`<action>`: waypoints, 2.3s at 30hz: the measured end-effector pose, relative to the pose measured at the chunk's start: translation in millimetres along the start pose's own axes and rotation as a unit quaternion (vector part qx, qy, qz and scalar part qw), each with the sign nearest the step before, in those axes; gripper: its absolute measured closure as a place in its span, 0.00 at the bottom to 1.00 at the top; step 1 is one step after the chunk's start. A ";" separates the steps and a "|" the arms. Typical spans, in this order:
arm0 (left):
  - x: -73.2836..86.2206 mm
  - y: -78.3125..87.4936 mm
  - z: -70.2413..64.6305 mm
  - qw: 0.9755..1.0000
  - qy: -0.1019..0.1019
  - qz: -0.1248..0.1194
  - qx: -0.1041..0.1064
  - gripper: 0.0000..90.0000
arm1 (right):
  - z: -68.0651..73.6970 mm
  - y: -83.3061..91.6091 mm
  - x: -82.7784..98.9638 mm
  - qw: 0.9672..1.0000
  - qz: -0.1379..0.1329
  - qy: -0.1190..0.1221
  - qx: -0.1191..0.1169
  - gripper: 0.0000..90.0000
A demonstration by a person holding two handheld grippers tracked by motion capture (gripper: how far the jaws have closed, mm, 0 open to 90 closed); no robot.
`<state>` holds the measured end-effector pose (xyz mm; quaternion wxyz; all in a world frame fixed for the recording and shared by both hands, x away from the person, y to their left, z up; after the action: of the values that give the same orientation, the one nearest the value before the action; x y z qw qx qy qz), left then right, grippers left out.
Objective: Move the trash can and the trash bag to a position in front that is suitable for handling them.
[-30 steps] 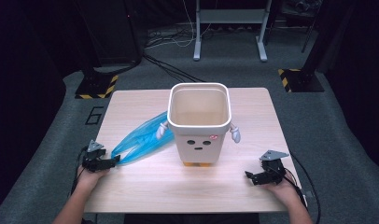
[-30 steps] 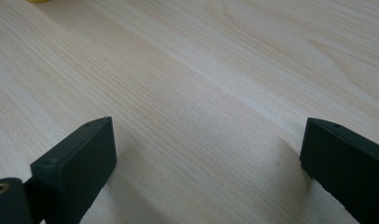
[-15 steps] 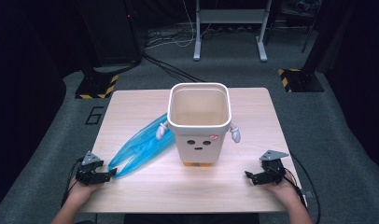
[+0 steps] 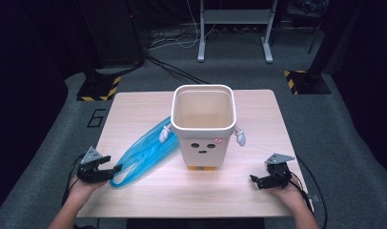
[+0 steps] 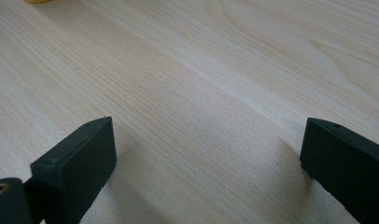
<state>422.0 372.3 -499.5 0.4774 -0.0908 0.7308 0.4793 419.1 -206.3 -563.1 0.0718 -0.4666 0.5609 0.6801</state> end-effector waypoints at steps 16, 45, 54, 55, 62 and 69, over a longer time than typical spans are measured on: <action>-55.2 -68.5 5.8 0.999 0.011 0.007 0.035 0.33 | 0.2 0.0 0.0 1.000 0.000 0.002 -0.002 0.03; -31.5 -123.1 9.8 0.997 -0.014 0.078 0.018 0.55 | 0.3 0.2 0.1 1.000 -0.001 0.004 -0.004 0.03; -25.4 -118.1 10.4 0.998 -0.009 0.053 0.012 0.71 | 0.4 0.2 0.1 1.000 -0.001 0.005 -0.004 0.03; -24.8 -116.8 11.3 0.998 -0.006 0.055 0.009 0.74 | 0.4 0.2 0.1 1.000 -0.001 0.005 -0.004 0.03; -17.2 -106.2 18.9 0.999 0.021 0.050 -0.001 0.90 | 0.6 0.7 0.5 1.000 -0.002 0.007 -0.005 0.03; -10.3 -91.7 27.5 0.997 0.056 0.052 -0.027 0.98 | 0.6 0.8 0.6 1.000 -0.002 0.007 -0.006 0.03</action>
<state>498.3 342.6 -550.0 0.4074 -0.0925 0.7467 0.5176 417.9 -206.3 -563.0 0.0664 -0.4727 0.5568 0.6798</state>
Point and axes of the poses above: each handheld gripper's, and its own axes: y roughly backward along the jaws, x roughly out of its underside, z roughly to its left, the point moved 5 cm from there along -y, roughly forward along the jaws, and after that the axes turned 6 degrees about x, right-handed, at the moved point
